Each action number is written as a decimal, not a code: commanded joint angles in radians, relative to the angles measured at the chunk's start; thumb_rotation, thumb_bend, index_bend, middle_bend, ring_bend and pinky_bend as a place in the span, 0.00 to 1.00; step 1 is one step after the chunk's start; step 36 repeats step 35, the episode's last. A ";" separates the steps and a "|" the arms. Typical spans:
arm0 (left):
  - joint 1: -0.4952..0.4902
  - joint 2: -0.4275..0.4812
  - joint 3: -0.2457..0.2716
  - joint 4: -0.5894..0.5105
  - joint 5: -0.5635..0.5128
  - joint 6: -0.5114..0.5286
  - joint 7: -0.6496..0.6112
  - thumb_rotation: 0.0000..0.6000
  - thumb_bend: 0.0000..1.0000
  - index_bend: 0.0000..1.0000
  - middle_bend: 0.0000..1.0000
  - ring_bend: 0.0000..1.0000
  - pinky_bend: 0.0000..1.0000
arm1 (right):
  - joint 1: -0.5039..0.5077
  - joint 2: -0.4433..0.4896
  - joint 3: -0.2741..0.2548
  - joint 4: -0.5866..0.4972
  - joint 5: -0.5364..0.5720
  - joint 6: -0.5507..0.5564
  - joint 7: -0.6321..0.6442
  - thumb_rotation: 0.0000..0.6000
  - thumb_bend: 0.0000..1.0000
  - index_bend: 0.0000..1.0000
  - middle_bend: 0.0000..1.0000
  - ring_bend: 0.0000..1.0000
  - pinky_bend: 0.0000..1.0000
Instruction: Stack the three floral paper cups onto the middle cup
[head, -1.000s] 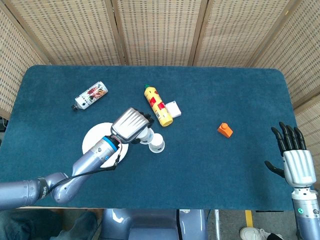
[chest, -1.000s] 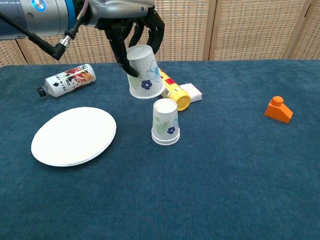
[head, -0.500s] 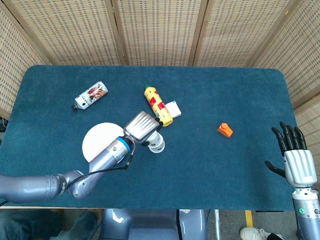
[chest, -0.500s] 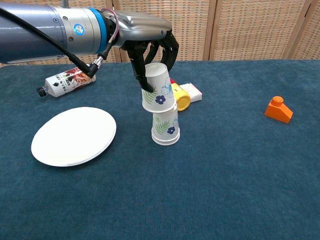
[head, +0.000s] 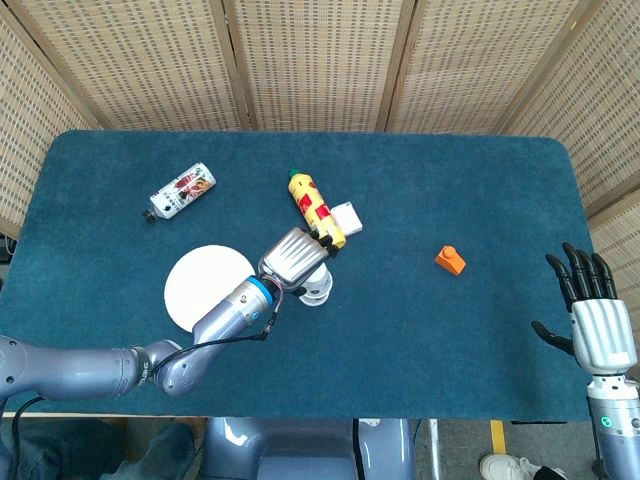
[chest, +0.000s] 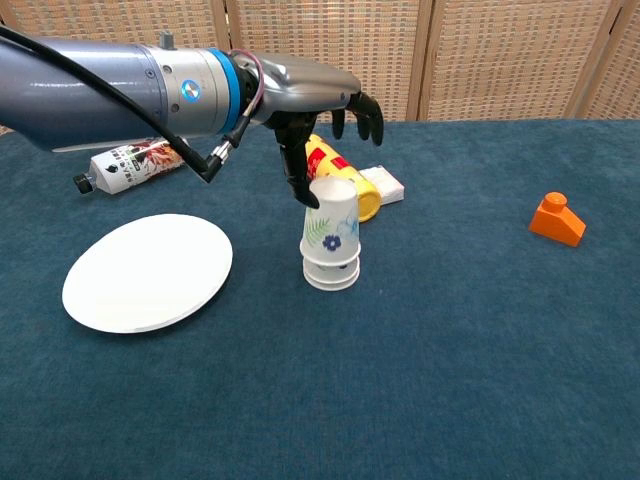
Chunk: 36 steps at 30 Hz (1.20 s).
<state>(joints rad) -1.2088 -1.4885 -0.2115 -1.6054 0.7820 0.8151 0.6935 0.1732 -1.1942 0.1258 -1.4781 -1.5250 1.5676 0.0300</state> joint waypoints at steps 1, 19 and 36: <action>0.002 0.009 0.016 -0.018 -0.001 0.003 -0.014 1.00 0.00 0.00 0.00 0.00 0.14 | 0.000 0.001 0.000 0.001 0.000 -0.003 0.001 1.00 0.00 0.13 0.02 0.00 0.00; 0.476 0.215 0.228 -0.239 0.439 0.629 -0.258 1.00 0.00 0.00 0.00 0.00 0.00 | -0.002 0.004 -0.005 -0.005 -0.017 -0.013 0.005 1.00 0.00 0.13 0.01 0.00 0.00; 0.838 0.345 0.386 -0.194 0.580 0.834 -0.552 1.00 0.00 0.00 0.00 0.00 0.00 | -0.015 0.026 -0.008 -0.085 0.052 -0.061 -0.152 1.00 0.00 0.00 0.00 0.00 0.00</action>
